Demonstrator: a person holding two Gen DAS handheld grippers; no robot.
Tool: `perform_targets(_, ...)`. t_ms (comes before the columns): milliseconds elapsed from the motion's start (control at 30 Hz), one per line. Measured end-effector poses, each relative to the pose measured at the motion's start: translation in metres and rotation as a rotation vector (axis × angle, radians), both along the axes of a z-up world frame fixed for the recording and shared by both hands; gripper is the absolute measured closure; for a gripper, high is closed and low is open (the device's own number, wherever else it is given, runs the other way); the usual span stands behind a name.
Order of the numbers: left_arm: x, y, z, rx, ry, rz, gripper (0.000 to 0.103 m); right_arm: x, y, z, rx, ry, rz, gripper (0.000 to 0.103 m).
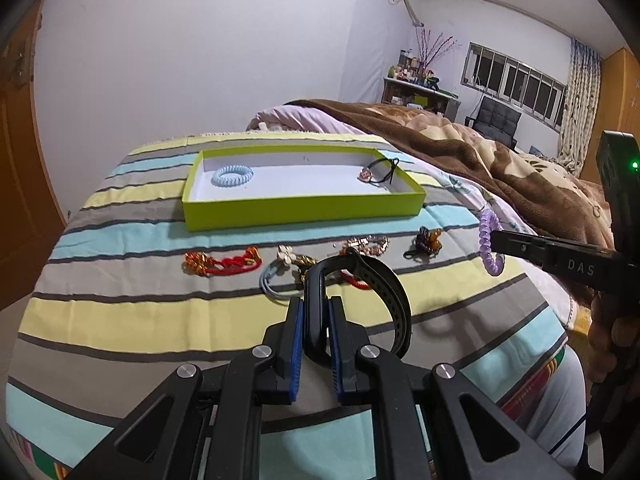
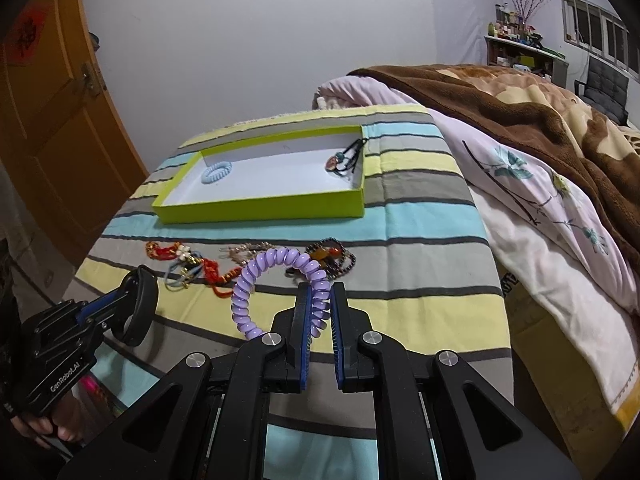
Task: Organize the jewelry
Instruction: 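Carry the black band and purple coil into the box and open both tools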
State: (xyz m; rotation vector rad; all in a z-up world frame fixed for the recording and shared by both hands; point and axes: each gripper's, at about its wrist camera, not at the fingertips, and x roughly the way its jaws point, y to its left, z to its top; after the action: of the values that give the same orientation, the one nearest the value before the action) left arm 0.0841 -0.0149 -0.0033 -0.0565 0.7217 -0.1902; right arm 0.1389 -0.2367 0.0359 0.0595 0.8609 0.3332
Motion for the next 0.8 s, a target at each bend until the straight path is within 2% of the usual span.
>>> perform_targets(333,0.026,0.013,0.023,0.025,-0.039,0.036,0.091,0.019,0.016,0.011,-0.007,-0.035,0.043,0.094)
perform_targets(600,0.075,0.027,0.037,0.048,-0.057,0.071,0.091,0.058,0.029,0.021,-0.031,-0.066,0.068,0.094)
perform_targets(800,0.12,0.041,0.036,0.058,-0.039,0.093,0.091,0.097,0.038,0.018,-0.047,-0.059,0.072,0.094)
